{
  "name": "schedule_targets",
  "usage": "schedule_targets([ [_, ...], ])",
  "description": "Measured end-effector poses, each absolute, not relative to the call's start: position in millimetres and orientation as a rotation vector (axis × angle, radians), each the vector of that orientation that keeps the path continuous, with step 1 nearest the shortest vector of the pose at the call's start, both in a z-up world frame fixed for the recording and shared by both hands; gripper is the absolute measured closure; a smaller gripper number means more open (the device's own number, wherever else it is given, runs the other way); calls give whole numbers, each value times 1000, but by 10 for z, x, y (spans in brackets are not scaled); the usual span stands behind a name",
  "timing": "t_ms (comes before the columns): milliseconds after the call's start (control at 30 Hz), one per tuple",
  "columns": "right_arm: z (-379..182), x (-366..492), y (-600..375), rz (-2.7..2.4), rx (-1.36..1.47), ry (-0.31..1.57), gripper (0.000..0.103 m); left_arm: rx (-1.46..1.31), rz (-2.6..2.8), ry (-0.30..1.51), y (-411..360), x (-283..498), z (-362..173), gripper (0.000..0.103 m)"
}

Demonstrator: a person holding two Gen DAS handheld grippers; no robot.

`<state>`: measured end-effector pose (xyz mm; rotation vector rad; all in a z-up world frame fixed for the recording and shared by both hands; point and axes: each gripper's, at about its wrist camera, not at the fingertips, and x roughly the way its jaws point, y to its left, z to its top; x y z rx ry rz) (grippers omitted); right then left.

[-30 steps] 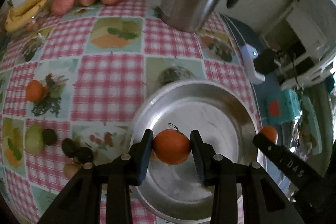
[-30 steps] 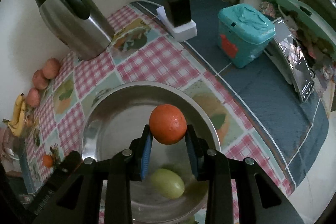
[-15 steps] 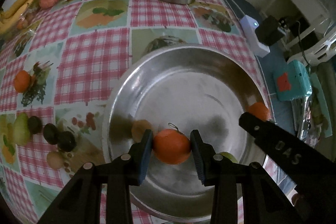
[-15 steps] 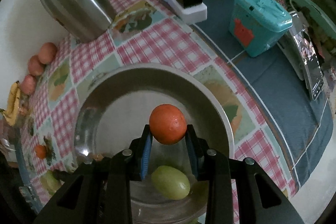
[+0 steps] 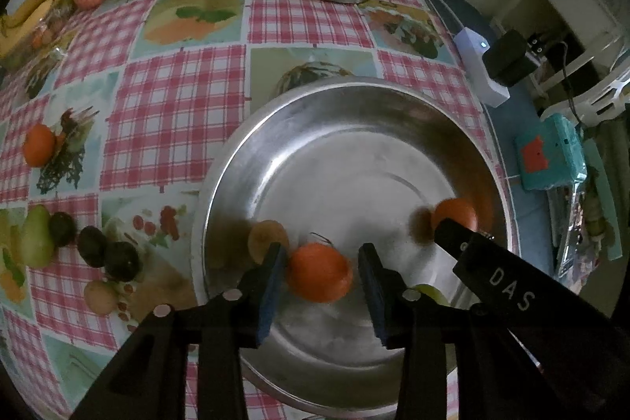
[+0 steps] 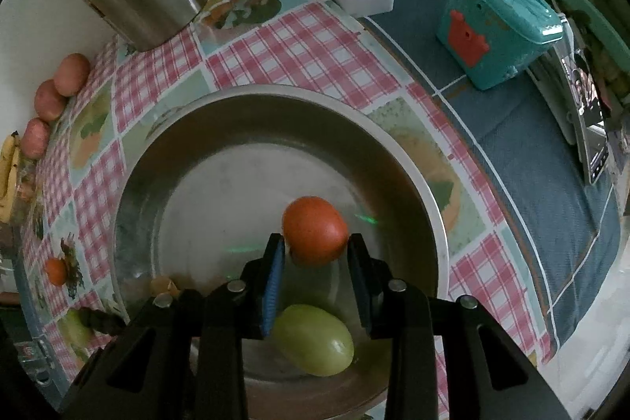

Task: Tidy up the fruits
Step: 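Lower the orange and tomato into the steel plate and open both tools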

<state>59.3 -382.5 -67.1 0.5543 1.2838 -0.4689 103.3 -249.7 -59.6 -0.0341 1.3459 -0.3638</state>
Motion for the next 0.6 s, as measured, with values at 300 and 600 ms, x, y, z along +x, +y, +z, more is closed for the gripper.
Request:
schedule_targets([
  [300,-458,546,-3872,-477,559,1220,68,-57,-389,1322,-2472,996,-417,51],
  [600,-273,502,-3912,-488,554,1167,68,-106,-395,1292,-2350,1050,-237,48],
])
